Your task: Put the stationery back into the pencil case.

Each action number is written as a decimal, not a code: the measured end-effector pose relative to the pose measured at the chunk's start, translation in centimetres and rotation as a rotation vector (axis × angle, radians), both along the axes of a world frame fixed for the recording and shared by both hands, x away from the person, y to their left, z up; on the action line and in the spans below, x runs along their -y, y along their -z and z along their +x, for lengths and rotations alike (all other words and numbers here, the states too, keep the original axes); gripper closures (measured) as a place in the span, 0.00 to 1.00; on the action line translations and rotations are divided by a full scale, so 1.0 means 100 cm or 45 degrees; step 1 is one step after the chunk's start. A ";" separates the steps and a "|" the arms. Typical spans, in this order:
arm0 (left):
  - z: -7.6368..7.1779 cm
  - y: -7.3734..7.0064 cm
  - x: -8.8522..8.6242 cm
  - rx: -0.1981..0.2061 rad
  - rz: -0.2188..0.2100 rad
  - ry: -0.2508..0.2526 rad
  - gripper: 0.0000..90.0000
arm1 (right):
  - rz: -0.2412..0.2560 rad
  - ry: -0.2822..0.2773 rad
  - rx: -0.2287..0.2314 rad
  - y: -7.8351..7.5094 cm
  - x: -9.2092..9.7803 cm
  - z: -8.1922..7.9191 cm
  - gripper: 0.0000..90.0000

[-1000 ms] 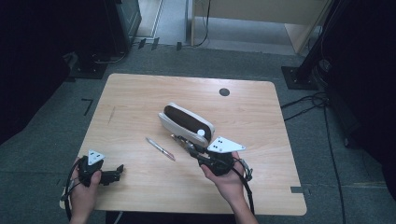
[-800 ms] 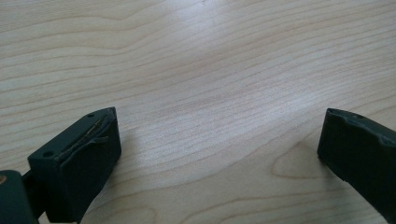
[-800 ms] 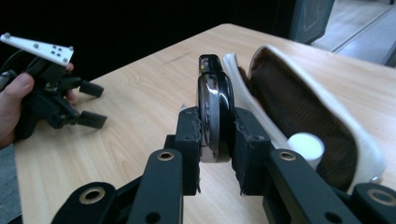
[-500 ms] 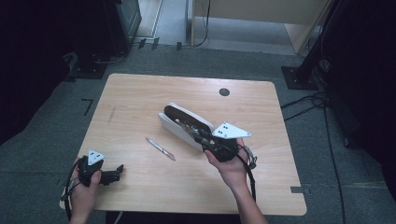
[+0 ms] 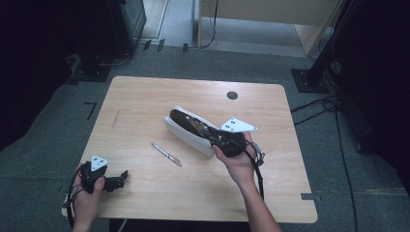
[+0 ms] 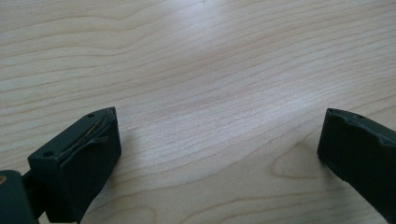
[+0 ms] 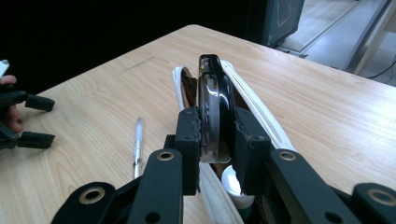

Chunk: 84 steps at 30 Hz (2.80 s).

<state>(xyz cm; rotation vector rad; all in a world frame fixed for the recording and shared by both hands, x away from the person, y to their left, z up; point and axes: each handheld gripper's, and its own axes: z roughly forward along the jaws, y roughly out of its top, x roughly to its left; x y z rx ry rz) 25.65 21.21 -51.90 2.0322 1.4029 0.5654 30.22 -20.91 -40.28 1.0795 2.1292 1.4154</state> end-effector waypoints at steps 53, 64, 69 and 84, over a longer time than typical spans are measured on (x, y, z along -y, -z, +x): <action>0.000 0.000 0.000 0.001 0.001 -0.001 0.00 | -0.187 -0.060 -0.111 0.011 -0.041 0.049 0.82; 0.000 0.000 0.000 0.000 -0.001 0.000 0.00 | -0.194 -0.048 -0.177 0.019 -0.045 0.063 0.82; 0.000 0.000 0.000 0.000 -0.001 0.000 0.00 | -0.174 -0.042 -0.170 0.017 -0.044 0.064 0.79; 0.000 0.000 0.000 0.001 -0.001 0.000 0.00 | -0.077 -0.100 -0.064 -0.007 -0.053 0.034 0.80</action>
